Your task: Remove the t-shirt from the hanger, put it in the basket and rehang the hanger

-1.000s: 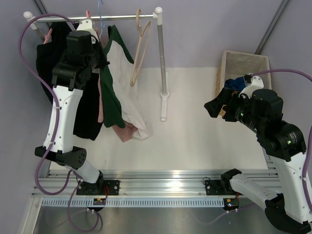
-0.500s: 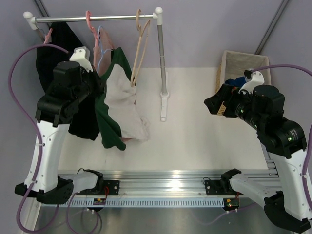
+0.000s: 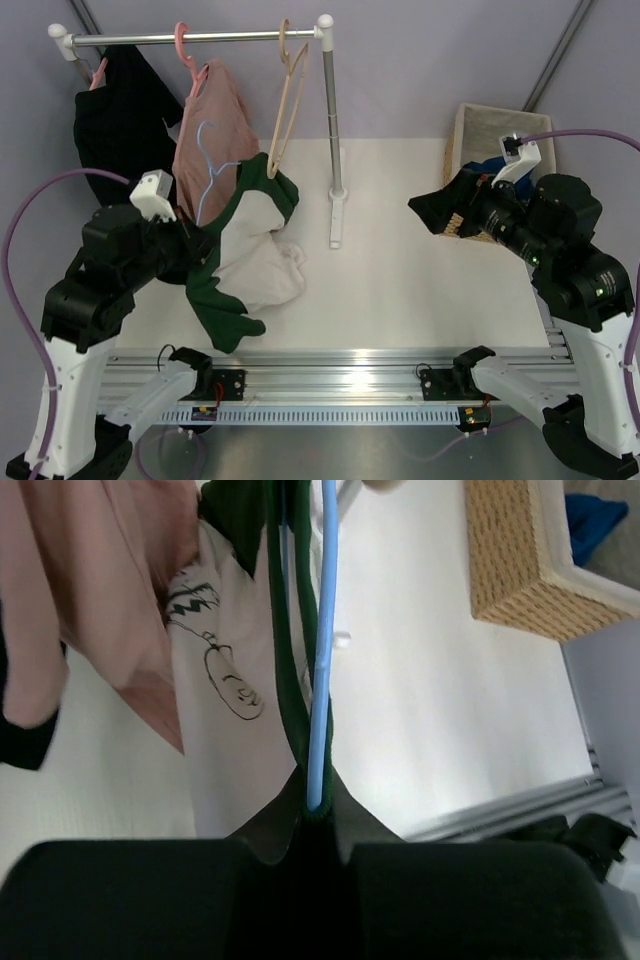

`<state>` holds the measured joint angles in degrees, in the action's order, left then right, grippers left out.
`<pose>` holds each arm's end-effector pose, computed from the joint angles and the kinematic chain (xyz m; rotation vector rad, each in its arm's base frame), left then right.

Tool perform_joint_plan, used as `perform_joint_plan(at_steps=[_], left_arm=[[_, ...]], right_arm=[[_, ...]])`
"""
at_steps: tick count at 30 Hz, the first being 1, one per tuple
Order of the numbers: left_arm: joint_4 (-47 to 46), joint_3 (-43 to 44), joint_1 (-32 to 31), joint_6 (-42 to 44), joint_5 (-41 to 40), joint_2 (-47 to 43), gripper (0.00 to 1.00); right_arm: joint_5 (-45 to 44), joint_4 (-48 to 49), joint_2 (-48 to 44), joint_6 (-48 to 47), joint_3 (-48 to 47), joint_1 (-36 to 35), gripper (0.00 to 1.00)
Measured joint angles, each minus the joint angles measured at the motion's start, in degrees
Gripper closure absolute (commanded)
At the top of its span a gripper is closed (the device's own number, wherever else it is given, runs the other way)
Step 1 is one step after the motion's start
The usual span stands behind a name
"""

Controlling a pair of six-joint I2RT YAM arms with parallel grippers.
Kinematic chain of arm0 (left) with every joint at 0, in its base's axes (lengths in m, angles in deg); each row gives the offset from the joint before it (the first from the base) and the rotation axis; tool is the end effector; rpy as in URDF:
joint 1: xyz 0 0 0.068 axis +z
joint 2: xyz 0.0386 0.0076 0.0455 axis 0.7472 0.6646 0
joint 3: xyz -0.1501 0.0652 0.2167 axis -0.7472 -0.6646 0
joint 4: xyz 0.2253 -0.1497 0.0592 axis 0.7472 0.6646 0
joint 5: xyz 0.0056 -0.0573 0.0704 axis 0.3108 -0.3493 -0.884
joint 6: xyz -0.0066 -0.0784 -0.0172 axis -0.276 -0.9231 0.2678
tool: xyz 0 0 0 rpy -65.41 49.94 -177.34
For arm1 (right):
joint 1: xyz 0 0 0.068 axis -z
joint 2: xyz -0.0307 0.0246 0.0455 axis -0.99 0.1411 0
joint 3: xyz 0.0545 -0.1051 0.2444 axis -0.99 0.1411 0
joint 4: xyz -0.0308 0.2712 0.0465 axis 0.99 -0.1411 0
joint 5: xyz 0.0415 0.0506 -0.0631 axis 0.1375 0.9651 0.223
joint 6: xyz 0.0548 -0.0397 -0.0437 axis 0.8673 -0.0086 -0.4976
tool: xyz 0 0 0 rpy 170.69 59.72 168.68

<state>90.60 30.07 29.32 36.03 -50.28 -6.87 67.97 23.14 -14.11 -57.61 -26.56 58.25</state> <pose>0.1392 -0.0541 0.4530 -0.0502 2.0652 -0.5636 0.1571 0.0801 0.5015 -0.1233 1.8542 0.7087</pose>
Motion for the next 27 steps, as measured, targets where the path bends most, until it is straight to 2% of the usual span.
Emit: perform_joint_plan(at_steps=[7,14,18,27], left_arm=[[3.93,-3.74,0.0,-2.84,9.9,-9.46,1.0],[4.63,-4.83,0.0,-5.31,21.44,-14.29,1.0],[5.33,-5.18,0.0,-6.47,26.45,-14.62,1.0],[10.84,-2.78,0.0,-6.97,30.62,-15.76,1.0]], right_arm=[[14.4,12.98,-2.32,0.44,2.49,0.0,0.16],[29.35,26.8,3.34,5.31,2.29,0.0,0.16],[33.14,28.92,6.56,5.73,2.27,0.0,0.15],[39.78,30.27,8.44,5.27,0.5,0.0,0.14]])
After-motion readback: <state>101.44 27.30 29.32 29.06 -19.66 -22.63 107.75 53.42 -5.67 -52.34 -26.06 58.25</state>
